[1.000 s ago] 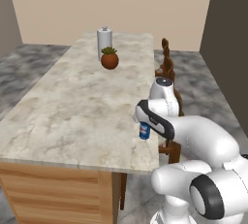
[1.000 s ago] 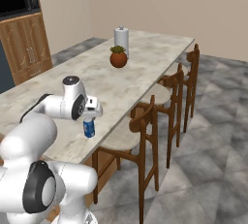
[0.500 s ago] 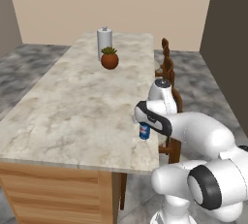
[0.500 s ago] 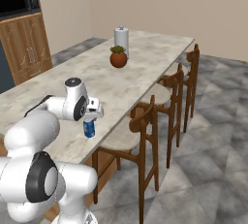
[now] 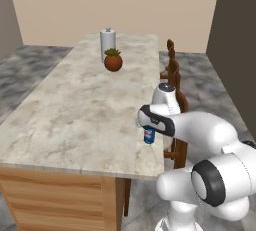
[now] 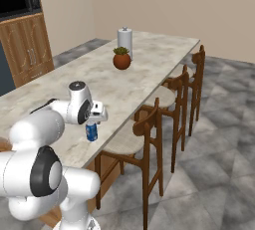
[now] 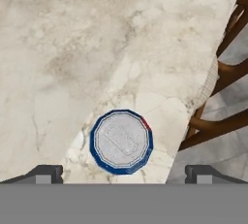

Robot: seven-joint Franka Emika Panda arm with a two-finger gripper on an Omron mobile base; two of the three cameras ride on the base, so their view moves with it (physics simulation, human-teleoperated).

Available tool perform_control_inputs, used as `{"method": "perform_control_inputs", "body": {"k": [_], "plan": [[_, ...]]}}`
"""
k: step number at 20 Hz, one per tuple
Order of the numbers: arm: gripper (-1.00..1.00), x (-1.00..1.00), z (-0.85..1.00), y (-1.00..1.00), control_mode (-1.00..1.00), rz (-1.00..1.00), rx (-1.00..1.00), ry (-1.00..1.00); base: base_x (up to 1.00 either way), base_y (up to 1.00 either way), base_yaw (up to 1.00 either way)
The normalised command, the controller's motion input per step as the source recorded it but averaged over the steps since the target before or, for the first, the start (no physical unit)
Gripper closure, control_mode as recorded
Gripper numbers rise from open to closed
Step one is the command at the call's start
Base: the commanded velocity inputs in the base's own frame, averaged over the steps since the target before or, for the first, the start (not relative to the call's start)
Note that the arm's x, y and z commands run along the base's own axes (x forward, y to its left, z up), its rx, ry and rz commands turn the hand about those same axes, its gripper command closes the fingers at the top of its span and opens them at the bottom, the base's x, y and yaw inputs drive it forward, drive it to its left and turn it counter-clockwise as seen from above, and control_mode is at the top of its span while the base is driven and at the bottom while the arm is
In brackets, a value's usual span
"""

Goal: Four empty soda cans are scattered around the kitchen. Gather all the cans and cluster them next to the stove for recycling.

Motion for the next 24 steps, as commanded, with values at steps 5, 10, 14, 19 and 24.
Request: {"method": "perform_control_inputs", "body": {"k": [5, 10, 14, 19, 24], "plan": [[-1.00, 0.10, -0.04, 0.00, -1.00, 0.00, 0.00, 0.02, 0.00, 0.00, 0.00], [-1.00, 0.07, 0.00, 0.00, -1.00, 0.00, 0.00, 0.07, 0.00, 0.00, 0.00], [-1.00, 0.01, -0.01, 0.00, -1.00, 0.00, 0.00, 0.08, 0.00, 0.00, 0.00], [-1.00, 0.00, -0.05, 0.01, -1.00, 0.00, 0.00, 0.05, 0.00, 0.00, 0.00], [-1.00, 0.00, -0.12, 0.06, -1.00, 0.00, 0.00, 0.02, 0.00, 0.00, 0.00]]}}
